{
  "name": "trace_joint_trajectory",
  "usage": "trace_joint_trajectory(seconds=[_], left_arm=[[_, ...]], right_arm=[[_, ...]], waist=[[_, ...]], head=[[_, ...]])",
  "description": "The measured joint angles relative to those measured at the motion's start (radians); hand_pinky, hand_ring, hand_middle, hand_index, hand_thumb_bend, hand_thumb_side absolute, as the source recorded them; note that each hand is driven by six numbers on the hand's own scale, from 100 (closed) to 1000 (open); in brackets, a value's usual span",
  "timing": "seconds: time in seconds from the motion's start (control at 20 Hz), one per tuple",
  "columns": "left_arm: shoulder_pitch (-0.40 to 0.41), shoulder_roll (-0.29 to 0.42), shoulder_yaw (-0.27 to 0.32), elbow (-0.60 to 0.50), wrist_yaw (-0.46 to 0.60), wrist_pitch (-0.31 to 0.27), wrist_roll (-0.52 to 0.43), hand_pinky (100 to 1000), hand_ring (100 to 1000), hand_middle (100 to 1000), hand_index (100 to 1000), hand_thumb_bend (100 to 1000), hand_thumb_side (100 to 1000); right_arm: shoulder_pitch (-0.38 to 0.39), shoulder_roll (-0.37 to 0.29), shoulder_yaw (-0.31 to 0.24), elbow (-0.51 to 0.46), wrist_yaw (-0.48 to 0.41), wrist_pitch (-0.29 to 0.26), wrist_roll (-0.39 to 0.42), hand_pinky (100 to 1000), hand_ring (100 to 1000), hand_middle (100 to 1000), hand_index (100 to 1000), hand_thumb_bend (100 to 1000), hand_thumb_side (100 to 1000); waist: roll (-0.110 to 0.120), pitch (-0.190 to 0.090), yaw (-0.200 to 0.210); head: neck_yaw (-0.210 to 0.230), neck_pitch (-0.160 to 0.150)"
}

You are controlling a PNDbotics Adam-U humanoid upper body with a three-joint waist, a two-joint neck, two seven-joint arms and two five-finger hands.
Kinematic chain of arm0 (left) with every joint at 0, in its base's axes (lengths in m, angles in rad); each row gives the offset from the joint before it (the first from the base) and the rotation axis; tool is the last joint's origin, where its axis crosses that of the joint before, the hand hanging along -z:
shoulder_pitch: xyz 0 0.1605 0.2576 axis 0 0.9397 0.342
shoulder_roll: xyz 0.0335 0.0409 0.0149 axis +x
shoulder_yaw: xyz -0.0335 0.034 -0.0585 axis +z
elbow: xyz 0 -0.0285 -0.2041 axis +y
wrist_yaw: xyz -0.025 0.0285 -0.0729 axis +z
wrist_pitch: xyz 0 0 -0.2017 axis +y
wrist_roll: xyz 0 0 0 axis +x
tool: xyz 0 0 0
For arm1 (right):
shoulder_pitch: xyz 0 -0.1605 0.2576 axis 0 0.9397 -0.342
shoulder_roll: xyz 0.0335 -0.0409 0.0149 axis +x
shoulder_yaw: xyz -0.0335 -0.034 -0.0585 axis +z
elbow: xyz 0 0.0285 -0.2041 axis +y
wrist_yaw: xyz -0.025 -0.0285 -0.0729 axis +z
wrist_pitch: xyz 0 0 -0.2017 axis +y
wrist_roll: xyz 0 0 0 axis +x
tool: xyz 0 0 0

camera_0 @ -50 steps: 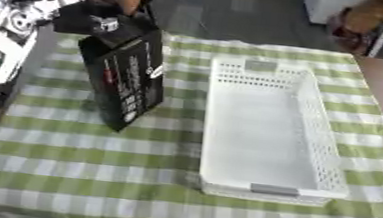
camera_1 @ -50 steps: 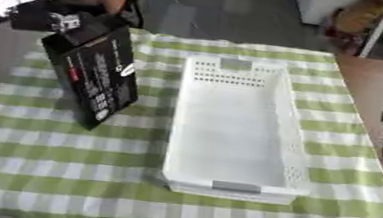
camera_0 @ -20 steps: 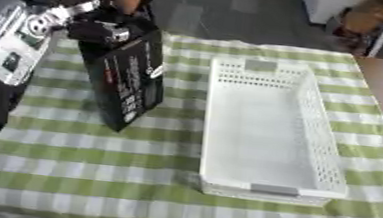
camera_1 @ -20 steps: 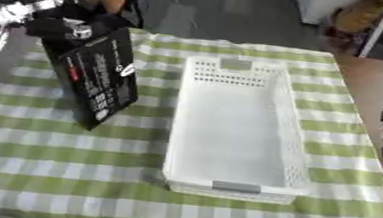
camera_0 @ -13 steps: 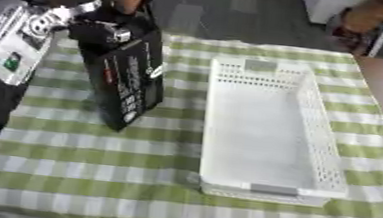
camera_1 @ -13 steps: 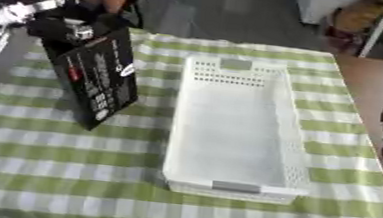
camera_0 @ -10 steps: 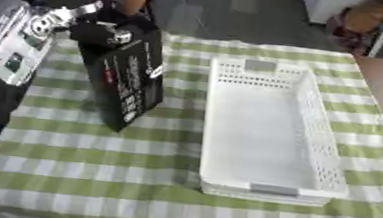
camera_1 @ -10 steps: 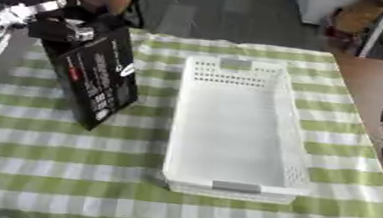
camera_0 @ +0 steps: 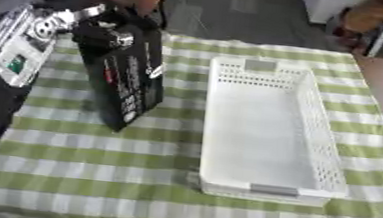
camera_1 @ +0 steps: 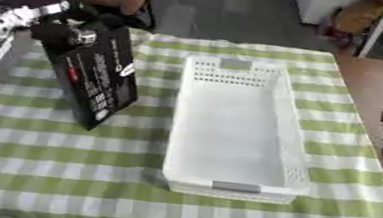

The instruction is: Pick up objects on the table and place them in the box.

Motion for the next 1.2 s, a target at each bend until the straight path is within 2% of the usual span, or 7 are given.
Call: trace_joint_trajectory(seconds=[1.2], left_arm=[[-0.001, 0.0, -0.019, 0.013, -0.018, -0.011, -0.012, 792, 813, 915, 925, 1000, 838]], right_arm=[[0.0, 0.0, 0.0, 0.0, -0.001, 0.0, 0.0, 835, 858, 780, 929, 276, 658]], waist=[[0.0, 0.0, -0.001]], head=[[0.0, 0.0]])
